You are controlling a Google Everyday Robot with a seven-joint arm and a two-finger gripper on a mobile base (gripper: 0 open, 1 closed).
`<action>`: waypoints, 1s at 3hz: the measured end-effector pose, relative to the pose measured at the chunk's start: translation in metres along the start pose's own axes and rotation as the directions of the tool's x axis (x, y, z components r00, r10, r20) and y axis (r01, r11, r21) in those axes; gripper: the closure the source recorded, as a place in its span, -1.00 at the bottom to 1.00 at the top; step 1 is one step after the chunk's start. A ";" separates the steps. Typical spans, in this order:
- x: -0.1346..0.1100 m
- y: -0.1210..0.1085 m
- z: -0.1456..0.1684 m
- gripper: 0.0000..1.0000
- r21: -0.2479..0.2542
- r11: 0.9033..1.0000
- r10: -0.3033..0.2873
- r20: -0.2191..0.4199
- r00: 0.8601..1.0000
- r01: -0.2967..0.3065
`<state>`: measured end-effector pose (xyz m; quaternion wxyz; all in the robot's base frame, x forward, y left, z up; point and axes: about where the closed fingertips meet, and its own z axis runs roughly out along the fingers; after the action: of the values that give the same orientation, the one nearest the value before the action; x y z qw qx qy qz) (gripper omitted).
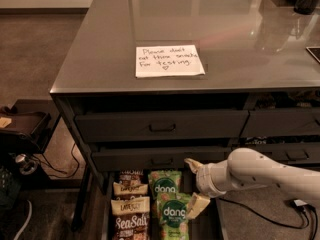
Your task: Pick green rice chip bag from bottom drawer and place on counter
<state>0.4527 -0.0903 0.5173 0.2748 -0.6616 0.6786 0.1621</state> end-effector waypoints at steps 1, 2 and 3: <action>0.029 0.006 0.042 -1.00 -0.046 0.999 0.018 0.034 0.999 -0.016; 0.032 0.011 0.048 -1.00 -0.058 0.998 0.028 0.041 0.999 -0.025; 0.057 0.016 0.064 -1.00 -0.059 0.998 -0.015 0.028 0.999 0.017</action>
Offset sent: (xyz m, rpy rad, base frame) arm 0.0011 0.0009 -0.0414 0.0282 0.0350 0.0155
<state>0.4484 -0.0980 0.4299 0.2660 -0.6726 0.6642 0.1890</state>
